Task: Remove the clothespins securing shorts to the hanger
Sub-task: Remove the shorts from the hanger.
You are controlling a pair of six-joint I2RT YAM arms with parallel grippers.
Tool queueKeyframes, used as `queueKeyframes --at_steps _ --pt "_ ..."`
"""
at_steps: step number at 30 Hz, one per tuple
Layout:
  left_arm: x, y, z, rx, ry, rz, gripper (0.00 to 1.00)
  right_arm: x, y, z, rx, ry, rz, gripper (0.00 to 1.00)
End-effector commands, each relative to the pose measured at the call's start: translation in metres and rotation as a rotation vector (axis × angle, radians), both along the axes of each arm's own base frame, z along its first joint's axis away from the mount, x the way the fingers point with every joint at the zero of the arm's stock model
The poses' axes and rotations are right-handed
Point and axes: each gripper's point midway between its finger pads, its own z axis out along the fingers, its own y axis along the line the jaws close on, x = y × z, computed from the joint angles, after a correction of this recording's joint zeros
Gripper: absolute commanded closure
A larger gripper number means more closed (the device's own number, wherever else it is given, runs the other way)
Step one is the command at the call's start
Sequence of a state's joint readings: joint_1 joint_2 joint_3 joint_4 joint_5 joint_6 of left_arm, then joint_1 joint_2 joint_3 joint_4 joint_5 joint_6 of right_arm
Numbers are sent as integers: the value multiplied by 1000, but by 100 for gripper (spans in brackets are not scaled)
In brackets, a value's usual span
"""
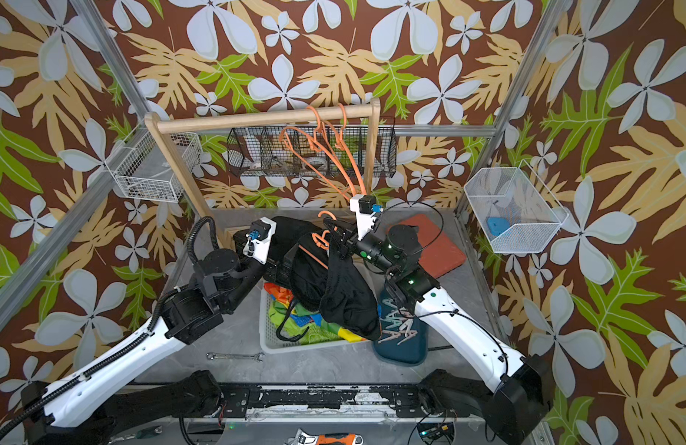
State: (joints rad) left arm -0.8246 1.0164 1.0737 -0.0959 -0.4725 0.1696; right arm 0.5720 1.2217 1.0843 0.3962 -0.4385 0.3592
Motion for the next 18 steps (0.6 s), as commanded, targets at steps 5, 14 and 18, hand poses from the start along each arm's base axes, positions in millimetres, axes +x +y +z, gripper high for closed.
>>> queueKeyframes --at_steps 5,14,18 --pt "4 -6 -9 55 -24 53 0 -5 6 12 5 -44 26 100" --pt "27 -13 -41 144 -21 156 31 -16 5 18 12 -54 54 100" --pt "34 -13 -36 140 -30 177 100 -23 1 20 10 -57 54 100"
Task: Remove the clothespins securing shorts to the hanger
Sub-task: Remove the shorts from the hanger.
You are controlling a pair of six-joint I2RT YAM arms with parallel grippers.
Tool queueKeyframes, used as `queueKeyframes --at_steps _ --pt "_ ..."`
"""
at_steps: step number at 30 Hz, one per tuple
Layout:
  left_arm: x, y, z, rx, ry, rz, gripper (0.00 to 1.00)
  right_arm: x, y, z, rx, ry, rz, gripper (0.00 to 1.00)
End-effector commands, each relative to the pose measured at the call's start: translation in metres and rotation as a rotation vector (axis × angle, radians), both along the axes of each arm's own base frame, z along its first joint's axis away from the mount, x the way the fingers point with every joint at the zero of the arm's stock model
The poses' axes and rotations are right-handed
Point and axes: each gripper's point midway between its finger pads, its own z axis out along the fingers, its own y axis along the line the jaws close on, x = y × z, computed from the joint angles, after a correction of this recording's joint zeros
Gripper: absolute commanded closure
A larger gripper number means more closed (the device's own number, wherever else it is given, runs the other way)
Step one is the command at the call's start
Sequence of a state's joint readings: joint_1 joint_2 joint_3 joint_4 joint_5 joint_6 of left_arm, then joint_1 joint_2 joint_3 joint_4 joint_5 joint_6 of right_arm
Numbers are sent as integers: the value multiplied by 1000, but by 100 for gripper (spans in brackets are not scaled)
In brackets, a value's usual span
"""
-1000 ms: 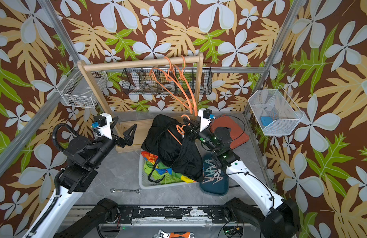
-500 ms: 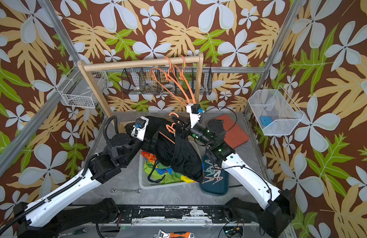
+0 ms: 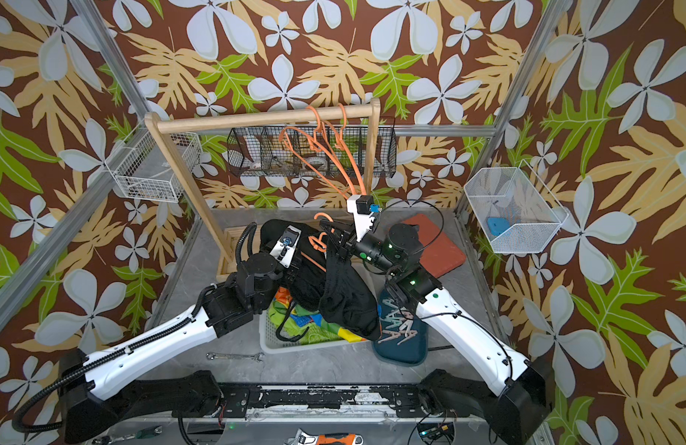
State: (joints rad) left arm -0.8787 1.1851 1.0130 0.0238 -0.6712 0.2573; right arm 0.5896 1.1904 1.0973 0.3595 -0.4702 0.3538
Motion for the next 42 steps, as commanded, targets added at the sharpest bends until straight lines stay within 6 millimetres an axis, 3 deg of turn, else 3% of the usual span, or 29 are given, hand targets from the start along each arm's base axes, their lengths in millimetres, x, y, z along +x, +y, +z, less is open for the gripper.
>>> queueKeyframes --at_steps 1,9,17,28,37,42 --pt "7 5 22 -50 -60 44 100 -8 -3 10 13 -41 7 100" --pt "5 1 43 -79 -73 12 100 -11 -9 -14 -33 -11 -20 100" --pt "12 21 51 -95 -72 25 100 -29 -18 -26 -32 -18 1 100" --pt "46 43 47 -111 -41 39 100 -53 -29 -38 -34 -22 19 100" --pt "80 88 51 -176 -28 83 100 -64 -42 -49 -54 -14 -11 100" --pt "90 97 32 -171 19 83 100 -67 -50 -42 -42 -32 -44 100"
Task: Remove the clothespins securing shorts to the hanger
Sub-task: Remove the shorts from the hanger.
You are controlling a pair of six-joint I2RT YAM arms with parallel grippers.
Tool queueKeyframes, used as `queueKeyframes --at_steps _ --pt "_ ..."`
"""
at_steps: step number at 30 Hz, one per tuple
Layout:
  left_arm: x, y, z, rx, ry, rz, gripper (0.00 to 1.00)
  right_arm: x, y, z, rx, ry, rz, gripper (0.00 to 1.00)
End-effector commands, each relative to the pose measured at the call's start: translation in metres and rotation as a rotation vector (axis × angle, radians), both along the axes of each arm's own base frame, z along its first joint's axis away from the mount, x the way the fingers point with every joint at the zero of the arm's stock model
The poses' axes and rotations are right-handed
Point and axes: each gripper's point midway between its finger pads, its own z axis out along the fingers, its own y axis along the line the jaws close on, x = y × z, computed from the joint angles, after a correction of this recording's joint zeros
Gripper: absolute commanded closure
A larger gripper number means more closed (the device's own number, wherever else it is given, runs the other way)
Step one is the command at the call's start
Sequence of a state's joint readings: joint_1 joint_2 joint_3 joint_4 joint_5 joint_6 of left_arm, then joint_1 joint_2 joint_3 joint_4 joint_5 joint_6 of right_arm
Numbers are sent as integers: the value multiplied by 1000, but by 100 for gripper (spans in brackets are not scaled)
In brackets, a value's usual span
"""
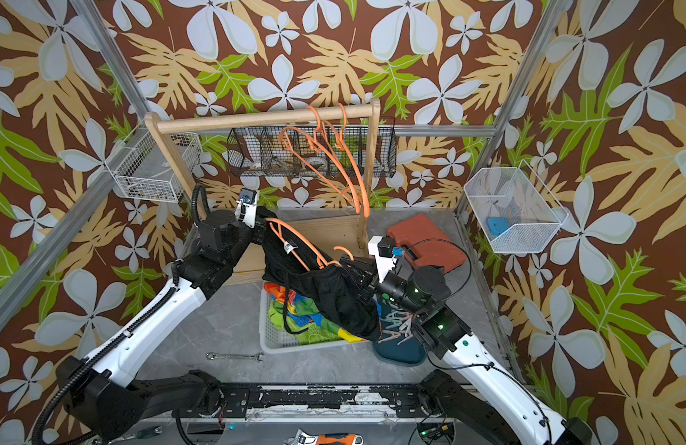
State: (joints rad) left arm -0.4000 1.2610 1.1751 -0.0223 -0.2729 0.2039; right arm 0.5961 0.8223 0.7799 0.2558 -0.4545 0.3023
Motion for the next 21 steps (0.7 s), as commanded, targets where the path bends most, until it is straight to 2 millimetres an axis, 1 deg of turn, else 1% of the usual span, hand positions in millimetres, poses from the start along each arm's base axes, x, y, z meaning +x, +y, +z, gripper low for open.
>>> queueKeyframes --at_steps 1,5,9,11,13,15,17,21 --pt "3 -3 -4 -24 3 -20 100 0 -7 12 19 -43 -35 100" --pt "-4 -5 -24 -51 38 -41 100 2 -16 24 31 -75 -94 100" --pt "-22 -4 -31 -116 41 -64 100 8 -24 43 54 -114 -155 100" --pt "-32 -1 -34 -125 38 -67 100 11 -25 54 72 -132 -171 100" --pt "-39 3 -36 -117 42 -66 100 16 -22 60 80 -139 -174 100" --pt "-48 0 -31 -144 42 -97 100 22 -19 66 91 -144 -178 100" --pt "-58 -7 -23 -196 32 -142 100 31 -15 71 112 -143 -187 100" --pt "-76 -22 -7 -221 -9 -187 100 48 3 80 154 -128 -145 100"
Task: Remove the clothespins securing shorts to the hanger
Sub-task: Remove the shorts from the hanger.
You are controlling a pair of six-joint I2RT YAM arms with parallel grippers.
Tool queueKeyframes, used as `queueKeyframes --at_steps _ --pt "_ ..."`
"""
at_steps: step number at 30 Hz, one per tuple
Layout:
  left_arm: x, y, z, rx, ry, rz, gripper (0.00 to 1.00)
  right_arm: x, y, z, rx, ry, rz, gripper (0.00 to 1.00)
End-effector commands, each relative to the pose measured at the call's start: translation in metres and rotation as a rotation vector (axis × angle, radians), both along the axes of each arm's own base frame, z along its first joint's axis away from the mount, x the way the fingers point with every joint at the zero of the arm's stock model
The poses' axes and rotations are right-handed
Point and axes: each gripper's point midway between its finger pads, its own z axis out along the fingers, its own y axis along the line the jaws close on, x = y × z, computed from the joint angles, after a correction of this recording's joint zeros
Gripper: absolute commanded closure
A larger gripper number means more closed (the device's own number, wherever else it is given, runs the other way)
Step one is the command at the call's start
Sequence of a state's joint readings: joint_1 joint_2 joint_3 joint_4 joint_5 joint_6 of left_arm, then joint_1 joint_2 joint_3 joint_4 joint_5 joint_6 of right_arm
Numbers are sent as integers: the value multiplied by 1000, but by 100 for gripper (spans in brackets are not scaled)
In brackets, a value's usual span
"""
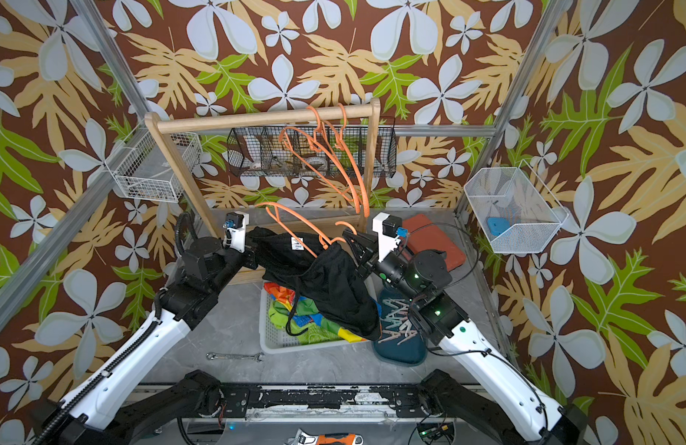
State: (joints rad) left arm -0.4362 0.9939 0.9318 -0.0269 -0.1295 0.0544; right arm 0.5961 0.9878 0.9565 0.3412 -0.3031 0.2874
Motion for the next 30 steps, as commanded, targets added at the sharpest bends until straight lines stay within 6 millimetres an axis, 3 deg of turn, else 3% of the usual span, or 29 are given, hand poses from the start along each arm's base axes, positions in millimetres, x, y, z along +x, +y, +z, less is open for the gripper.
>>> queueKeyframes --at_steps 1,5,14,22,30 --pt "-13 -13 20 -59 -47 -46 100 7 7 28 96 -53 23 100" --pt "-29 -22 41 -101 -90 -97 100 22 33 38 109 -45 74 100" --pt "-55 -29 81 -176 -151 -184 100 50 114 61 71 -62 176 100" --pt "-62 -33 80 -212 -154 -218 100 85 160 88 123 -88 253 100" --pt "-62 -42 68 -239 -131 -251 100 93 175 126 193 -154 300 100"
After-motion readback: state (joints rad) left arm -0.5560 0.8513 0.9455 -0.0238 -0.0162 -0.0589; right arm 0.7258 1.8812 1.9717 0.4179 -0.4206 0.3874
